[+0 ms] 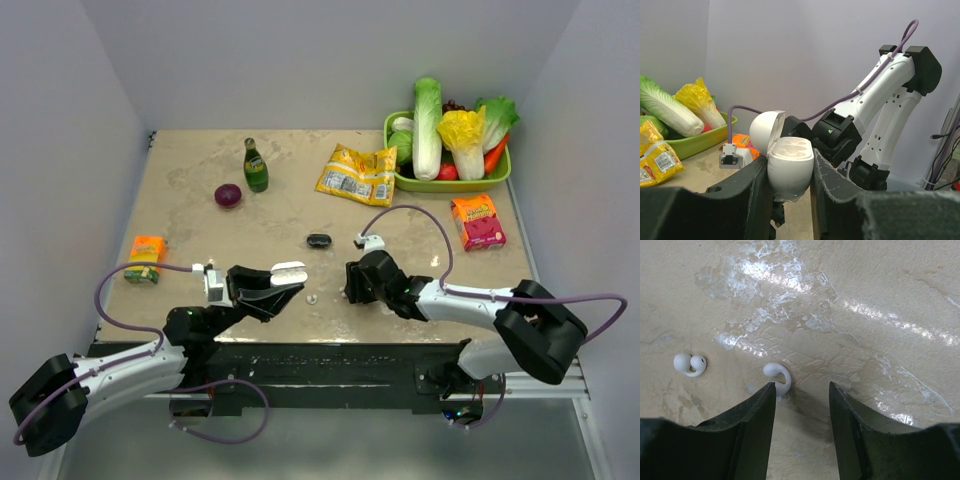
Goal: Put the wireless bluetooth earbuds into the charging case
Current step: Pick up the earbud from the center of the board, then place the earbud in the charging case.
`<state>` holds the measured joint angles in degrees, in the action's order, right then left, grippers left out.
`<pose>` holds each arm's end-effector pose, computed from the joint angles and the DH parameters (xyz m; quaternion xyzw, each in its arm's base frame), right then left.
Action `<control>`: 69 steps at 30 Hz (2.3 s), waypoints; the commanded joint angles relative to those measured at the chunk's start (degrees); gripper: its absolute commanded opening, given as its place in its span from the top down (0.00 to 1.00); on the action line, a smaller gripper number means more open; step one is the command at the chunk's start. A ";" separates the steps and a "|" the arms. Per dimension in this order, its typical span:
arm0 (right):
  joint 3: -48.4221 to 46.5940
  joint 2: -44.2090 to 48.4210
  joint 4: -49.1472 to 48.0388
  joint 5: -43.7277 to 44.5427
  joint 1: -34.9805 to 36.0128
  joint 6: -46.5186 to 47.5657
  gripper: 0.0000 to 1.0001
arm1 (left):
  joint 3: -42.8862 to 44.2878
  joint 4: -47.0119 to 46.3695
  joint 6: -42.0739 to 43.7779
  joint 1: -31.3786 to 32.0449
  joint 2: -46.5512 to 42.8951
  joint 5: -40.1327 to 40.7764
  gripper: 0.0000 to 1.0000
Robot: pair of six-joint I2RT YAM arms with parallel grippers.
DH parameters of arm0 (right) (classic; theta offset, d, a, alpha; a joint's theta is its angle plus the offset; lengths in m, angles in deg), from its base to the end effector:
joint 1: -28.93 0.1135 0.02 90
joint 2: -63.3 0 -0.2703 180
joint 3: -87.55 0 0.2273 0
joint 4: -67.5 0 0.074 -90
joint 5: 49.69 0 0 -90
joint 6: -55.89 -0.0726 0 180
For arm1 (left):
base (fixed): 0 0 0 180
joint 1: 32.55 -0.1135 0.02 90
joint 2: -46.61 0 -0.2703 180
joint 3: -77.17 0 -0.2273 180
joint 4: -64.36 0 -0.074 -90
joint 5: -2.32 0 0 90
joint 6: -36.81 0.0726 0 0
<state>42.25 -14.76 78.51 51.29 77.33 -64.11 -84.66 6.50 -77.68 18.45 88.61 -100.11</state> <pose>0.1830 0.1853 0.1545 -0.1093 0.9097 0.1788 0.3584 0.0804 -0.1242 0.2836 0.2000 0.4321 -0.5776 0.6631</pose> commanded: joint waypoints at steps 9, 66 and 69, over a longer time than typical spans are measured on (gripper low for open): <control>-3.40 -3.67 -0.36 -1.14 -0.15 2.05 0.51 | -14.48 -7.69 -0.03 -0.29 0.19 -0.76 1.00; -8.22 35.76 10.52 -10.81 1.52 13.38 1.00 | -11.41 -6.64 0.15 -0.38 3.52 -1.81 1.00; -11.73 39.72 14.83 -10.81 1.87 15.66 1.00 | -9.39 -6.38 0.14 -0.38 5.20 -3.48 1.00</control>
<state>35.69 20.67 87.55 43.20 78.56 -53.68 -84.66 6.24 -77.68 18.45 91.93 -101.25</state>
